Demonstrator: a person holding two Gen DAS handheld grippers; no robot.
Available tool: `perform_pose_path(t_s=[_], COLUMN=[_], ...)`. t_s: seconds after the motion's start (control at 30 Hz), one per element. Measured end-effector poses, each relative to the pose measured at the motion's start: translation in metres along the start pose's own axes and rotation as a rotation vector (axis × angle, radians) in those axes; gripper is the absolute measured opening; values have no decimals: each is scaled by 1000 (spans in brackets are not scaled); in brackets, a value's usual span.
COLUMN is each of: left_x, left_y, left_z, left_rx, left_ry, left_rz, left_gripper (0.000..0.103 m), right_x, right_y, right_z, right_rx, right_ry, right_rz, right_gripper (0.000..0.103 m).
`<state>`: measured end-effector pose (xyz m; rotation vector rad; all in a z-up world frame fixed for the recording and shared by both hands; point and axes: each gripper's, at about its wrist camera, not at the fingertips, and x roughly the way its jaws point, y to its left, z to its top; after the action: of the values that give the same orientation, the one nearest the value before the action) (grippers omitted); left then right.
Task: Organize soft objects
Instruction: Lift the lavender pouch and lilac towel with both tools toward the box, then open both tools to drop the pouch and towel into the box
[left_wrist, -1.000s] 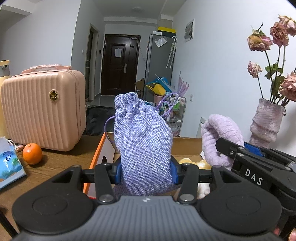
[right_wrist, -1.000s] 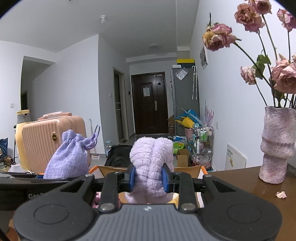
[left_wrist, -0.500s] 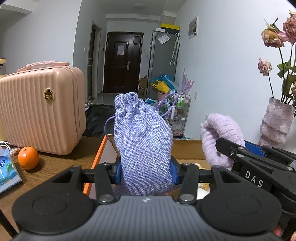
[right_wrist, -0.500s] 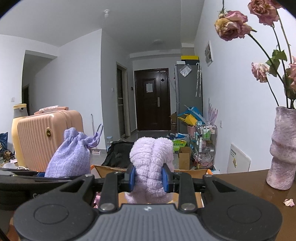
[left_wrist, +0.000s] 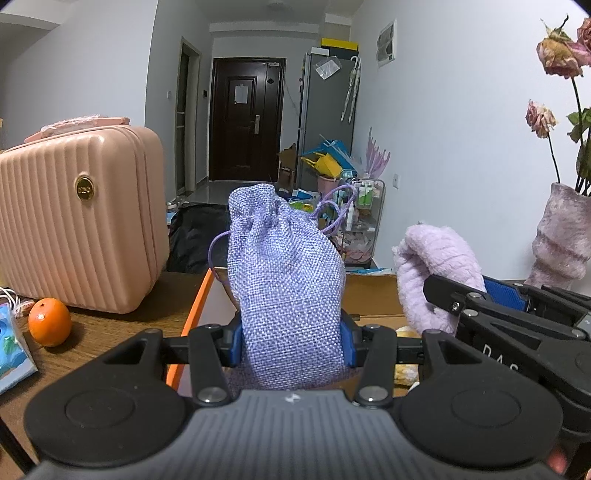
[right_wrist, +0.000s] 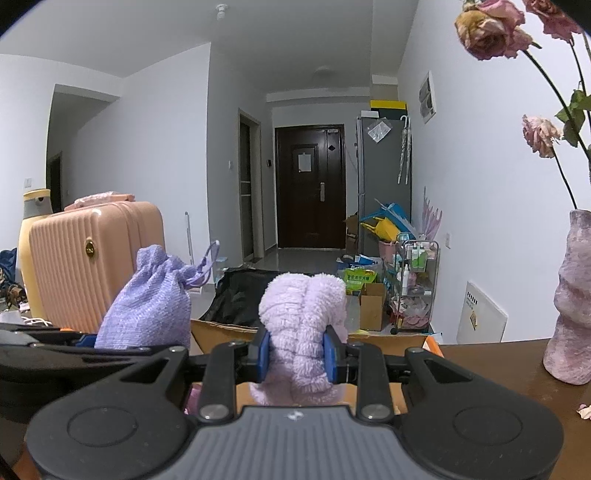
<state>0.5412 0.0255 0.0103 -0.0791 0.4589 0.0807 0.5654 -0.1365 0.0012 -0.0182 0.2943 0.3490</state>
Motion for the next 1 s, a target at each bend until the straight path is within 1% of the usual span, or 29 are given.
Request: perform_pose_path(t_s=[0.3, 0.57, 0.63, 0.67, 0.7, 0.73, 0.77, 0.8, 0.83, 0.87, 0.9, 0.93, 0.97, 1.0], left_x=[13, 18, 20, 20, 21, 21, 22, 22, 22, 22, 22, 22, 22, 23], left_y=[1, 2, 3, 3, 3, 2, 2, 3, 5, 7, 8, 9, 11, 12], left_z=[-1, -2, -2, -2, -2, -2, -2, -3, -3, -3, -3, -3, -3, -2], left_rx=[12, 21, 23, 26, 29, 34, 37, 34, 24, 15, 8, -1, -10, -13], left_ry=[25, 46, 52, 58, 62, 61, 59, 57, 57, 55, 52, 51, 50, 49], left_rz=[12, 8, 2, -1, 4, 20, 36, 48, 62, 72, 80, 95, 113, 124], left_gripper=[48, 48, 53, 56, 64, 76, 82, 88, 93, 97, 103, 103, 103, 103], right_x=[10, 16, 19, 20, 21, 22, 23, 24, 25, 26, 26, 26, 26, 27], right_y=[2, 1, 1, 1, 2, 1, 0, -2, -5, -7, -11, -13, -16, -18], right_z=[-2, -2, 1, 1, 1, 2, 2, 2, 3, 3, 4, 4, 5, 5], right_rx=[-10, -13, -18, -21, -19, -17, -11, -4, 7, 20, 36, 50, 64, 75], right_ry=[30, 50, 62, 69, 73, 77, 85, 89, 92, 93, 93, 93, 93, 94], right_rz=[2, 1, -9, -25, -34, -46, -64, -82, -104, -123, -136, -147, -156, -161], right_gripper=[28, 29, 38, 41, 42, 44, 47, 55, 66, 71, 80, 87, 91, 97])
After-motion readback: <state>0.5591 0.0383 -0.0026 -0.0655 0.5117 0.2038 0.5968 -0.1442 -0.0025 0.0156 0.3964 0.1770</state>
